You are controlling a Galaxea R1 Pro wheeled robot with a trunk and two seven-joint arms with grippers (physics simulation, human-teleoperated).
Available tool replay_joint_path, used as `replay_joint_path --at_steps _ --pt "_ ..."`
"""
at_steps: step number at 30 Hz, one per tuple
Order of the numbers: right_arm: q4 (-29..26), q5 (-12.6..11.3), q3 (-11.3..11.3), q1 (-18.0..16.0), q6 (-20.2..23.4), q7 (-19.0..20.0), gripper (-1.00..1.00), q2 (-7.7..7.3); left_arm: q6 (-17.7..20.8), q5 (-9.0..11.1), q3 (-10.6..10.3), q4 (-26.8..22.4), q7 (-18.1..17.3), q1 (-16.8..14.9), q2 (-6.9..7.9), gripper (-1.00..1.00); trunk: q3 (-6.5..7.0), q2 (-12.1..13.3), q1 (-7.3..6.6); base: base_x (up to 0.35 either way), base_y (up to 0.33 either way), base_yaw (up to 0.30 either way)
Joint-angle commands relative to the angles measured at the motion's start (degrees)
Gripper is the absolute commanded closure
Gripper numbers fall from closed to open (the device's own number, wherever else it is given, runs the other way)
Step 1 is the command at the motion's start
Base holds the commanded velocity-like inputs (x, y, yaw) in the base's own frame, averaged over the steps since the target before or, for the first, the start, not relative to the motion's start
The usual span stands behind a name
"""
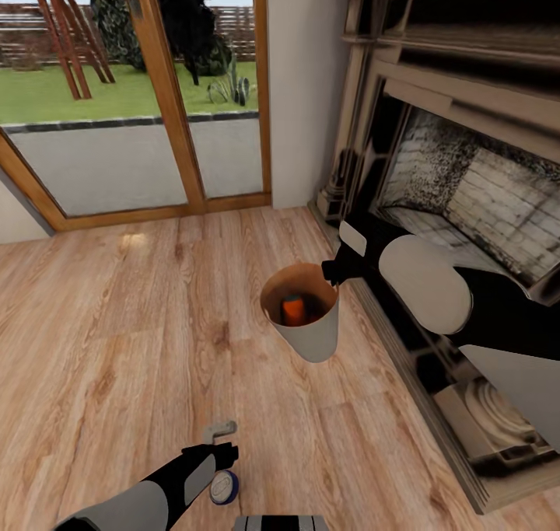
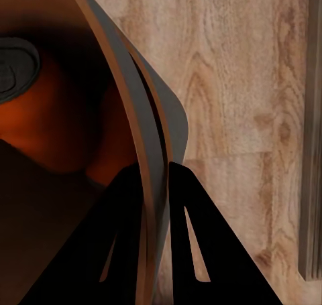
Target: Put the three can of soda from the living room inside the tash can in the kitchen.
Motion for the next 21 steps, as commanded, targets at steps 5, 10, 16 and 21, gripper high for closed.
replay_joint_path --at_steps 5,10,16,21 --pt "0.0 -1.0 -0.8 0.0 0.0 0.2 1.00 -0.01 -0.1 0.0 -0.2 0.0 0.0 0.0 -0.09 -1.00 -0.36 -0.8 0.44 0.000 0.000 0.000" --pt "0.0 -1.0 -0.7 0.0 0.0 0.2 1.00 -0.04 -0.7 0.0 -0.4 0.0 -0.7 0.5 -0.30 -1.00 -0.53 -1.2 0.65 0.000 0.000 0.000" --pt "0.0 -1.0 -0.8 0.0 0.0 0.2 1.00 0.04 -0.8 0.0 -0.4 0.1 -1.1 0.7 -0.35 -1.00 -1.43 -3.2 1.75 0.000 0.000 0.000" --pt "0.0 -1.0 -0.7 0.0 0.0 0.2 1.00 -0.03 -0.8 0.0 -0.3 0.1 -1.2 0.9 -0.36 -1.00 -1.43 -3.2 1.75 0.000 0.000 0.000"
